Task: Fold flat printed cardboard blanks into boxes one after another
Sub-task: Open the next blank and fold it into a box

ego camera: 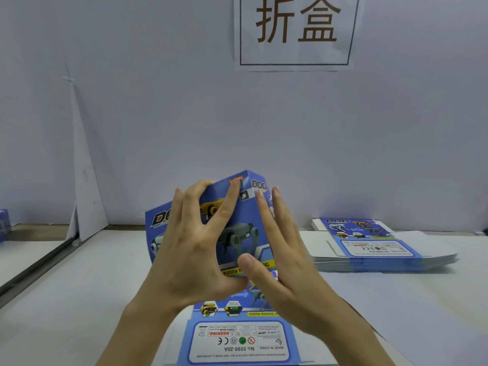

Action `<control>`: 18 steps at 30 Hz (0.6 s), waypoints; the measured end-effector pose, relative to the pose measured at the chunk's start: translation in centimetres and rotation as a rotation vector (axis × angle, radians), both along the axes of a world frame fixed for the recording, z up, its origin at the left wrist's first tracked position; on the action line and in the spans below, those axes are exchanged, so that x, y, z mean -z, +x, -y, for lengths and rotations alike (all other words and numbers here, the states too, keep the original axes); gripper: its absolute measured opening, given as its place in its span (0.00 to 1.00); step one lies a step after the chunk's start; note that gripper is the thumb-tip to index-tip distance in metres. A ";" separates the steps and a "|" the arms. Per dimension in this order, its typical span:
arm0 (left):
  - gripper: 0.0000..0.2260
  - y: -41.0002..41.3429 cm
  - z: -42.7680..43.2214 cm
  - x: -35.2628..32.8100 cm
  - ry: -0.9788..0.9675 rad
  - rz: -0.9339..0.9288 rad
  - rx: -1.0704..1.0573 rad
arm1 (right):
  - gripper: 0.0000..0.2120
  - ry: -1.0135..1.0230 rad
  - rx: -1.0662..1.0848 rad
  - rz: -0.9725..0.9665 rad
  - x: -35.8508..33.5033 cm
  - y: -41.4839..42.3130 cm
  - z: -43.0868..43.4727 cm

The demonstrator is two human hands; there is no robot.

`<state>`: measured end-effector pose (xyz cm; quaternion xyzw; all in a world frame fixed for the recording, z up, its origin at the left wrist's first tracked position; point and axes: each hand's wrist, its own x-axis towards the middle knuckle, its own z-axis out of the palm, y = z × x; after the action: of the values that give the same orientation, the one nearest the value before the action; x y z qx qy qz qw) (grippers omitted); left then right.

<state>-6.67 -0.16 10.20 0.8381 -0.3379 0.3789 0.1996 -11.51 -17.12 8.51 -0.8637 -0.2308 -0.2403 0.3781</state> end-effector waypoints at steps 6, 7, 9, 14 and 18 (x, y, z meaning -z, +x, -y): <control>0.49 0.3 -0.5 0.3 -0.067 -0.105 0.151 | 0.41 0.363 -0.071 -0.199 -0.6 -0.3 -0.1; 0.48 0.2 -0.1 0.6 -0.055 -0.096 0.152 | 0.41 0.415 -0.067 -0.200 -0.6 -0.3 -0.2; 0.47 -0.1 1.4 1.4 -0.055 -0.090 0.128 | 0.40 0.417 0.027 -0.119 -0.4 -0.5 -0.9; 0.41 0.4 3.1 2.4 -0.014 -0.128 0.037 | 0.41 0.235 0.182 0.033 0.0 -1.0 -2.0; 0.39 0.5 0.8 0.6 -0.327 -0.321 0.449 | 0.27 0.661 -0.093 -0.103 -2.1 -1.0 -0.6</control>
<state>-6.13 -0.92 9.63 0.7485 -0.4131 0.2377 0.4612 -12.50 -16.51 10.65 -0.6941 -0.1603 -0.2404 0.6594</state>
